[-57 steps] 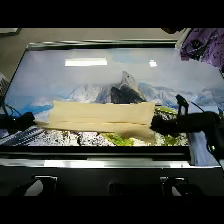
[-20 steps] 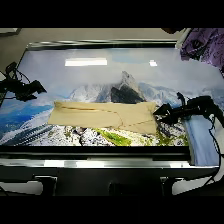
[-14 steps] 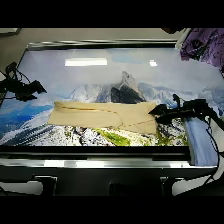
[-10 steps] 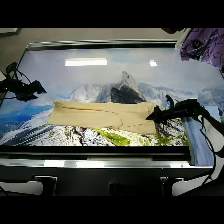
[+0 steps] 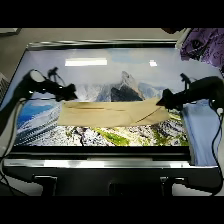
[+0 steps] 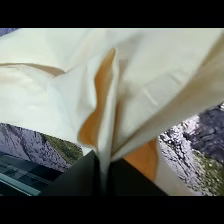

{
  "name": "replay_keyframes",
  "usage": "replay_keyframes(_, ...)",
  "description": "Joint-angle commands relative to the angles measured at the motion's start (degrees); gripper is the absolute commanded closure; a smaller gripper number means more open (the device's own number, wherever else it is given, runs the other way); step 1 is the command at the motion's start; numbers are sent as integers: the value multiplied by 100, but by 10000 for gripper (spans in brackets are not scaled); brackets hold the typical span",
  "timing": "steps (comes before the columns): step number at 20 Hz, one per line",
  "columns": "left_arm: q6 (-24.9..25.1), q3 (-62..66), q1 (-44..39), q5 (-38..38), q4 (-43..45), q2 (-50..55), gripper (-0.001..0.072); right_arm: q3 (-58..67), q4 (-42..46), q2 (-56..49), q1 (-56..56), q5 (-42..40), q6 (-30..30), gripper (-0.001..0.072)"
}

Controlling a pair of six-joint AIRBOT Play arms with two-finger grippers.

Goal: Fold the clothes and pants, and hang the long-sleeved shirts on hangers.

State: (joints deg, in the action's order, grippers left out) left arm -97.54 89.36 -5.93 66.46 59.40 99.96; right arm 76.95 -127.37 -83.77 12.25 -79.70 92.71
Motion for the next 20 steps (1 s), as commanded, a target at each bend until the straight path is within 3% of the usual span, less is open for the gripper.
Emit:
replay_keyframes(1,-293,4,-1290,-715,-844,492,694,750,765,476,-7,-614,-990,685)
replay_keyframes(6,-520,20,-2804,-2194,-2046,1025,695,1720,1095,599,-7,-1200,-1338,685)
replay_keyframes(13,-516,24,-3781,-3534,-3663,1582,695,2516,1150,603,-7,-1513,-1478,685)
replay_keyframes(17,-354,232,-3834,-3589,-3753,1679,695,2583,1187,603,-9,-1480,-1478,685)
replay_keyframes(20,-319,249,-3412,-3390,-3541,1414,696,2583,1213,603,-37,-1388,-1473,685)
